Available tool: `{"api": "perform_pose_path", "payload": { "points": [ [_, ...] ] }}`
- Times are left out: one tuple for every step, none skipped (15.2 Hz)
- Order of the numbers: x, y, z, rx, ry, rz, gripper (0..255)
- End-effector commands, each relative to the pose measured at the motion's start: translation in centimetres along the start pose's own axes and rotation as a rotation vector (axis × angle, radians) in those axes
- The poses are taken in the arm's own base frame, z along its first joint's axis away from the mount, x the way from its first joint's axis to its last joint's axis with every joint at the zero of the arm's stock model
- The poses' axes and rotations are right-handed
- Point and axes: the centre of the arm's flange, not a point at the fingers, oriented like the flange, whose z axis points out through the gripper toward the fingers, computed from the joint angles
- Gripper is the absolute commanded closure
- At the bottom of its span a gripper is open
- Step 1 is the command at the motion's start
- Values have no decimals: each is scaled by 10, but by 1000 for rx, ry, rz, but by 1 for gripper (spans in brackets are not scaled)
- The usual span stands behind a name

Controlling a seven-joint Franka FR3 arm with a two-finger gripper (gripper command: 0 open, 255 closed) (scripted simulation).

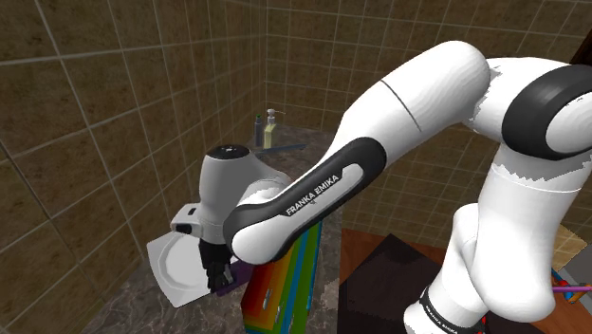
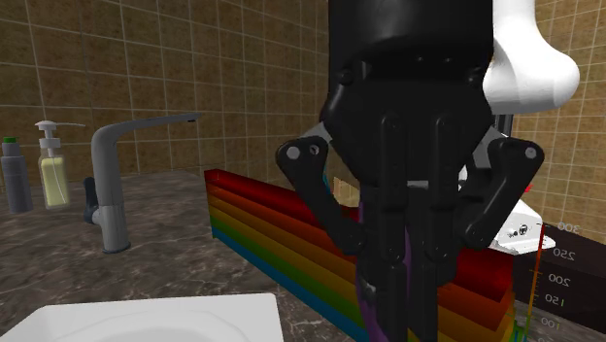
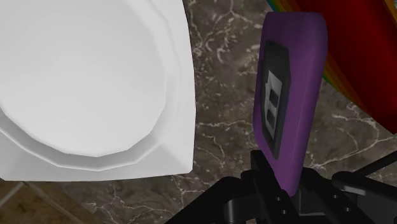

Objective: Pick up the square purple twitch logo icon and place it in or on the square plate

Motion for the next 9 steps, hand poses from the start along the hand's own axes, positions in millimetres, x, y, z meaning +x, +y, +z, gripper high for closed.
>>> {"api": "perform_pose_path", "payload": {
  "points": [
    [1,0,-10,0,0,0,255],
    [2,0,-16,0,0,0,255],
    [2,0,-17,0,0,0,255],
    [3,13,-18,0,0,0,255],
    [3,26,-19,0,0,0,255],
    [4,39,-19,0,0,0,255],
    [4,52,-20,0,0,0,255],
    [4,66,-21,0,0,0,255],
    [5,79,-21,0,0,0,255]
  ]
}}
